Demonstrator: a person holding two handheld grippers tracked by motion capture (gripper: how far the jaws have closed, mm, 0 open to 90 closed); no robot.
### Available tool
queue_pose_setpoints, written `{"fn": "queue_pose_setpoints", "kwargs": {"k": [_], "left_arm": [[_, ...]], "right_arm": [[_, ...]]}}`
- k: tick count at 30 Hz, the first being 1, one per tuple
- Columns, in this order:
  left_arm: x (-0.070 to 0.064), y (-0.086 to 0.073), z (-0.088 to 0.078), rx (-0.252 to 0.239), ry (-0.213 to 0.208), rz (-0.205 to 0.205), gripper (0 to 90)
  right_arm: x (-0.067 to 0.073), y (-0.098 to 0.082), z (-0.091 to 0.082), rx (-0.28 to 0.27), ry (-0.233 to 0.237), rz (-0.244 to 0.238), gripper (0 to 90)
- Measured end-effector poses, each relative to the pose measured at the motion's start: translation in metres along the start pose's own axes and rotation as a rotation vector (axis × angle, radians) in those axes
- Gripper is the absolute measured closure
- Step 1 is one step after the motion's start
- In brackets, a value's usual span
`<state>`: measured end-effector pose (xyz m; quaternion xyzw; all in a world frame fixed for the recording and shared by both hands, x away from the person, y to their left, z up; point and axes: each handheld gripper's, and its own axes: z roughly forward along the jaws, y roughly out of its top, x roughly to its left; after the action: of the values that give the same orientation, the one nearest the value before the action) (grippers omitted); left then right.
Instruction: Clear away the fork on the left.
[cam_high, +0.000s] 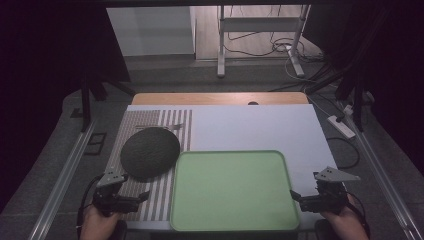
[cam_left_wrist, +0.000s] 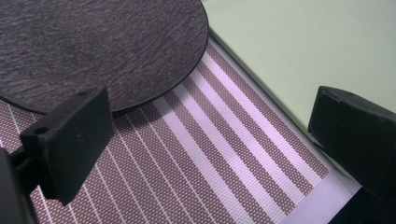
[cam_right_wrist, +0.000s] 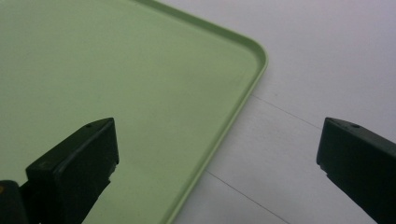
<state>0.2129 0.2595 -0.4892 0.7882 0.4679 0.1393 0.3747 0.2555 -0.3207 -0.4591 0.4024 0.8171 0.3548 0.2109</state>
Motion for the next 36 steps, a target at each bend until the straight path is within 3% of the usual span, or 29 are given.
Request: {"fn": "queue_pose_setpoints", "kwargs": {"k": [22, 36], "left_arm": [[0.005, 0.007, 0.004, 0.009, -0.025, -0.009, 0.0], [0.018, 0.019, 0.015, 0.019, -0.025, -0.011, 0.0]], "right_arm": [[0.002, 0.0, 0.001, 0.005, 0.015, -0.025, 0.0], [0.003, 0.0, 0.002, 0.013, 0.022, -0.041, 0.0]]}}
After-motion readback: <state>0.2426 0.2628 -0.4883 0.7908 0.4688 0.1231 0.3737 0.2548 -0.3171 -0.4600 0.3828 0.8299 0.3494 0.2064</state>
